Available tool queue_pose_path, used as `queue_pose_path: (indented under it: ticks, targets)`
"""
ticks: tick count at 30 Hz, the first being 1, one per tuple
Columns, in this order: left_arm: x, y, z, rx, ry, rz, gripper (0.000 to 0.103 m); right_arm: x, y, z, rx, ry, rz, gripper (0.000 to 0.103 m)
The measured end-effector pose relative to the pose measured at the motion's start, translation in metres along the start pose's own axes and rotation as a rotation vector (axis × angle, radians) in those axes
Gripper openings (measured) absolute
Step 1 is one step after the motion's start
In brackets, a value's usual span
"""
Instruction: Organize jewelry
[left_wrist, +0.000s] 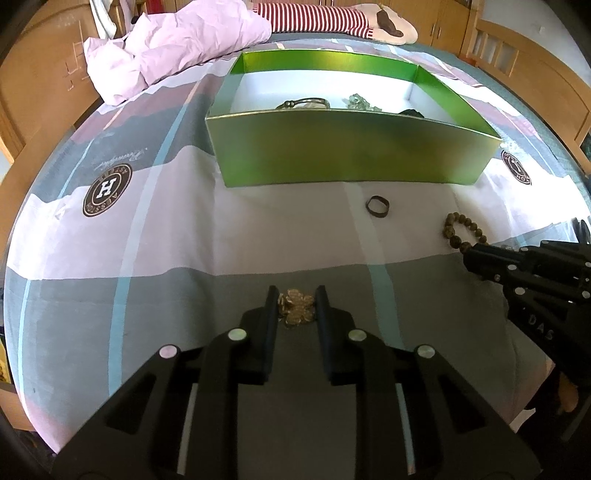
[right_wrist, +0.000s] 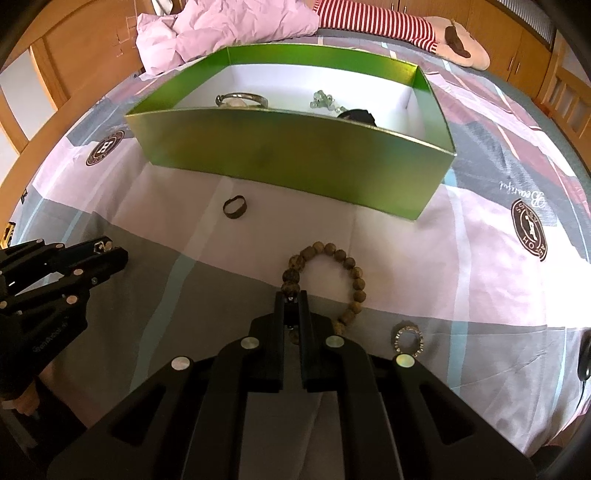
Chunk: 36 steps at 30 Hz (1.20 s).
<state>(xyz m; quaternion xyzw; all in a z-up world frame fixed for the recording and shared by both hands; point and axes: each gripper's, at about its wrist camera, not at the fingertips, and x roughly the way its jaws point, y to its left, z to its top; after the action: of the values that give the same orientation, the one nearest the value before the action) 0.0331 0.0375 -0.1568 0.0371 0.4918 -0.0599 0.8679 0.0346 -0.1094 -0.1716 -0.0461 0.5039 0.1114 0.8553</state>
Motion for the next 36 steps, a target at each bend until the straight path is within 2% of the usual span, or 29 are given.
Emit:
queue_pose_path:
  ticks: [21, 24, 26, 30, 36]
  targets:
    - [0.009, -0.005, -0.008, 0.019, 0.024, -0.002, 0.020, 0.005, 0.004, -0.009, 0.005, 0.040, 0.023, 0.008]
    - [0.011, -0.005, -0.010, 0.016, 0.031, 0.001, 0.021, 0.004, 0.002, -0.011, 0.016, 0.041, 0.047, 0.022]
    - [0.012, -0.006, -0.010, 0.015, 0.032, -0.006, 0.025, 0.003, 0.000, -0.011, 0.022, 0.038, 0.055, 0.036]
    - [0.014, -0.008, -0.010, 0.016, 0.036, -0.013, 0.038, 0.005, -0.001, -0.011, 0.025, 0.037, 0.057, 0.038]
    - [0.015, -0.011, -0.011, 0.014, 0.036, -0.018, 0.043, 0.009, 0.006, -0.009, -0.012, 0.030, 0.014, 0.038]
